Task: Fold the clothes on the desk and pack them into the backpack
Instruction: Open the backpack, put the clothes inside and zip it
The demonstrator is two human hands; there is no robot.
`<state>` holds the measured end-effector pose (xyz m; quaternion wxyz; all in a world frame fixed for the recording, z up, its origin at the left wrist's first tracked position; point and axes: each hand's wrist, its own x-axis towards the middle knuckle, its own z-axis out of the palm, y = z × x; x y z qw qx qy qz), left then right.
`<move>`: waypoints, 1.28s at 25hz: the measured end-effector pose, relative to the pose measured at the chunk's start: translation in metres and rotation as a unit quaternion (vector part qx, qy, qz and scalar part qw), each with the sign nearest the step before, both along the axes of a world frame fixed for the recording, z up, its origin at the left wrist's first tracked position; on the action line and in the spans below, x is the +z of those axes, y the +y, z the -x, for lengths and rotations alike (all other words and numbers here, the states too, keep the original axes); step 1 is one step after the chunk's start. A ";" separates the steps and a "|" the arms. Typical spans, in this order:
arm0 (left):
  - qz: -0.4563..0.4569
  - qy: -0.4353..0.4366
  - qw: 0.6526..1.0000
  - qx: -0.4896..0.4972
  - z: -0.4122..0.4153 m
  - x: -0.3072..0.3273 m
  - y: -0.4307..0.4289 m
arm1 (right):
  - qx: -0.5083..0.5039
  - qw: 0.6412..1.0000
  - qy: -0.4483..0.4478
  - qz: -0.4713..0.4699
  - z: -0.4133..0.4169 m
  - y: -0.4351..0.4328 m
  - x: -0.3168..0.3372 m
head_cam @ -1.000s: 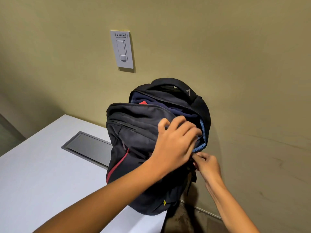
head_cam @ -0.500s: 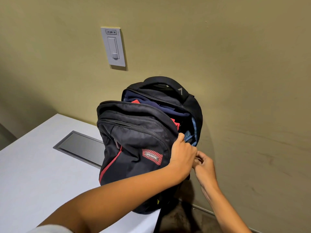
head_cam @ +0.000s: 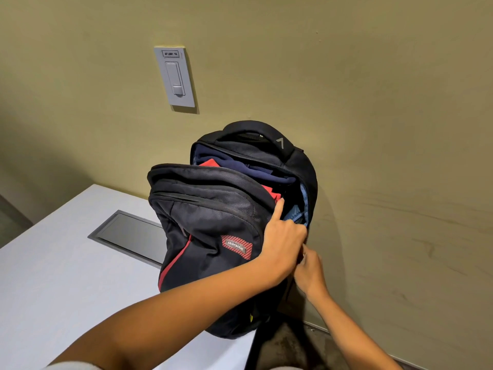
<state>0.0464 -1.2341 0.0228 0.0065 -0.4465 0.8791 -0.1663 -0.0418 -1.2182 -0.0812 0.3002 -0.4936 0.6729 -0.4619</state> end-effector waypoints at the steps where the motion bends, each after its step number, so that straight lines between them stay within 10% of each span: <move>1: 0.008 0.018 1.000 -0.007 0.001 0.003 -0.003 | 0.003 1.000 0.013 0.006 0.002 0.001 0.000; 24: 0.034 0.369 0.925 0.087 -0.039 0.116 -0.051 | 0.045 0.998 0.034 0.036 0.015 -0.001 -0.021; 32: -0.027 0.229 0.966 0.119 -0.036 0.099 -0.053 | -0.111 0.989 0.022 0.101 0.005 0.004 0.044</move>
